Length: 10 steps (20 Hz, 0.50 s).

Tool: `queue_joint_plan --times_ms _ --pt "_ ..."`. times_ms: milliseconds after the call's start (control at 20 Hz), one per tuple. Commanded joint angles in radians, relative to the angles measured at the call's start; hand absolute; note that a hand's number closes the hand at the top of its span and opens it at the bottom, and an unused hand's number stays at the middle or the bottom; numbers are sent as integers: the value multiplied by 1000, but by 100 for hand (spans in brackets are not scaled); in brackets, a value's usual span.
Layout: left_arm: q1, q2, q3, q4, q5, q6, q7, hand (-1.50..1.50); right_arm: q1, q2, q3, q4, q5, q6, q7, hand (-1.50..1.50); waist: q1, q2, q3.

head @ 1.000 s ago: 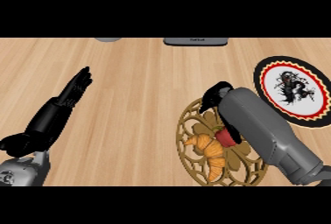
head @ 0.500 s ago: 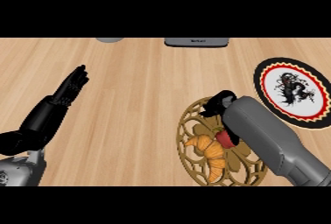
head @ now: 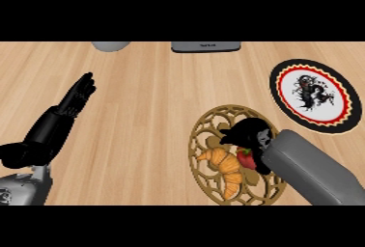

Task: Pick the bell pepper from the placemat and place it in the plate

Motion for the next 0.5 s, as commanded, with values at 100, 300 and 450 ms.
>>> queue_joint_plan --times_ms 100,300,450 --pt "54 7 43 7 6 27 -10 0 167 -124 27 -279 100 -369 -128 150 -90 -19 14" --pt "95 15 60 -2 7 34 -13 0 298 -259 -17 -419 140 -589 -208 150 -122 -22 12" --pt "91 20 71 -6 6 37 -13 0 404 -356 -74 -502 151 -769 -294 150 -133 -9 11"
